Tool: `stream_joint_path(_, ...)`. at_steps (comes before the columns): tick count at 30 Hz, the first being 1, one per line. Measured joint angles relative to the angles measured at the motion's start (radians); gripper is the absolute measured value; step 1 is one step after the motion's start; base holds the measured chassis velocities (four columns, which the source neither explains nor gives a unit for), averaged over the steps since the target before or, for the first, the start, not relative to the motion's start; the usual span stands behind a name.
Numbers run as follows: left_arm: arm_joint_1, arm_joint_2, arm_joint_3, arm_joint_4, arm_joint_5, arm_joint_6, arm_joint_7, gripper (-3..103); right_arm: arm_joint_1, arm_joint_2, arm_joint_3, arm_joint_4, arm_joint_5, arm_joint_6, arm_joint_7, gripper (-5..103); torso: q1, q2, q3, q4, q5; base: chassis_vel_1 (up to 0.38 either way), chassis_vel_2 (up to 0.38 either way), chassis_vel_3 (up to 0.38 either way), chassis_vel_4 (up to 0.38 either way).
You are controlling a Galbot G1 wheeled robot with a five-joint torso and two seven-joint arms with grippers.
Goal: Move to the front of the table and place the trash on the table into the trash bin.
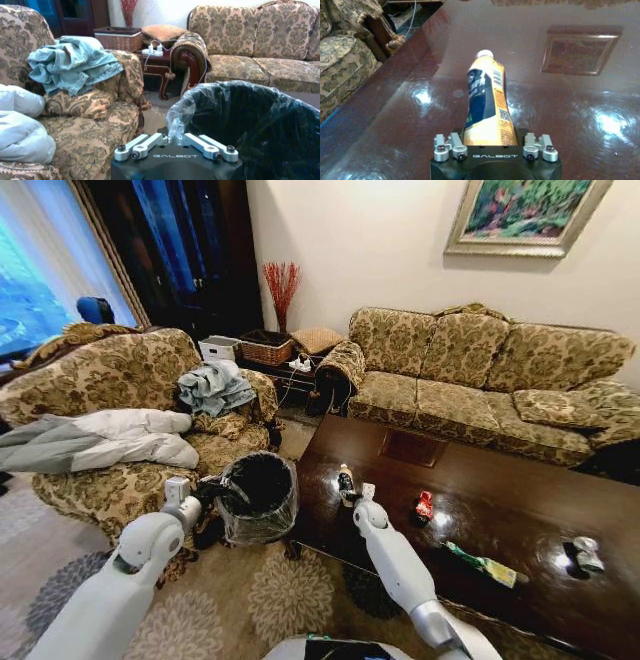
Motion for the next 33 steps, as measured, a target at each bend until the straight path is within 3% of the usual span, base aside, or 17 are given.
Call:
stream_joint_path(1,-0.001,0.0,0.0,-0.001,0.0,0.0,0.0,4,0.0,0.002,0.004,-0.002,0.001,0.0,-0.002,65,0.0,0.0,0.0,0.0001,-0.0001,0.0,0.0,0.0,0.0)
stream_joint_path(4,-0.001,0.003,-0.003,-0.002,-0.001,0.001,-0.001,4,-0.003,0.003,0.013,-0.006,0.004,0.004,-0.002,51,0.0,0.0,0.0,0.0002,-0.0002,0.0,0.0,0.0,0.0)
stream_joint_path(12,-0.006,0.016,-0.005,-0.005,-0.01,0.003,0.0,4,-0.023,-0.029,0.009,0.094,0.015,0.017,0.024,35,0.0,0.0,0.0,0.0002,0.0,0.0,0.0,0.0,0.0)
stream_joint_path(15,-0.009,0.032,-0.004,-0.002,-0.022,0.001,0.005,4,-0.04,-0.067,0.009,0.194,0.014,0.029,0.029,33,0.0,0.0,0.0,0.0003,0.0004,0.0,0.0,0.0,0.0)
stream_joint_path(17,-0.017,0.05,0.003,0.01,-0.031,0.0,0.012,4,-0.051,-0.112,0.005,0.314,0.024,0.033,0.026,33,0.0,0.0,0.0,0.0002,0.0001,0.0,0.0,0.0,0.0)
stream_joint_path(19,-0.052,0.078,0.041,0.036,-0.047,-0.001,0.018,4,-0.053,-0.2,-0.015,0.498,0.081,0.042,-0.006,33,0.0,0.0,0.0,0.0004,0.0,0.0,0.0,0.0,0.0)
stream_joint_path(20,-0.052,0.078,0.041,0.036,-0.047,-0.001,0.018,4,-0.053,-0.2,-0.015,0.498,0.081,0.042,-0.006,33,0.0,0.0,0.0,0.0004,0.0,0.0,0.0,0.0,0.0)
stream_joint_path(22,-0.113,0.102,0.117,0.062,-0.061,-0.001,0.018,4,-0.031,-0.277,-0.043,0.648,0.142,0.053,-0.076,33,0.0,0.0,0.0,0.0002,-0.0001,0.0,0.0,0.0,0.0)
stream_joint_path(23,-0.113,0.102,0.117,0.062,-0.061,-0.001,0.018,4,-0.031,-0.277,-0.043,0.648,0.142,0.053,-0.076,33,0.0,0.0,0.0,0.0002,-0.0001,0.0,0.0,0.0,0.0)
stream_joint_path(26,-0.275,0.118,0.265,0.108,-0.096,0.006,0.009,4,0.045,-0.359,-0.13,0.788,0.226,0.115,-0.211,33,0.0,0.0,0.0,0.0,-0.0002,0.0,0.0,0.0,0.0)
stream_joint_path(33,-0.465,0.122,0.422,0.185,-0.153,0.022,-0.006,4,0.123,-0.413,-0.292,0.852,0.279,0.17,-0.373,33,0.0,0.0,0.0,0.0001,-0.0001,0.0,0.0,0.0,0.0)
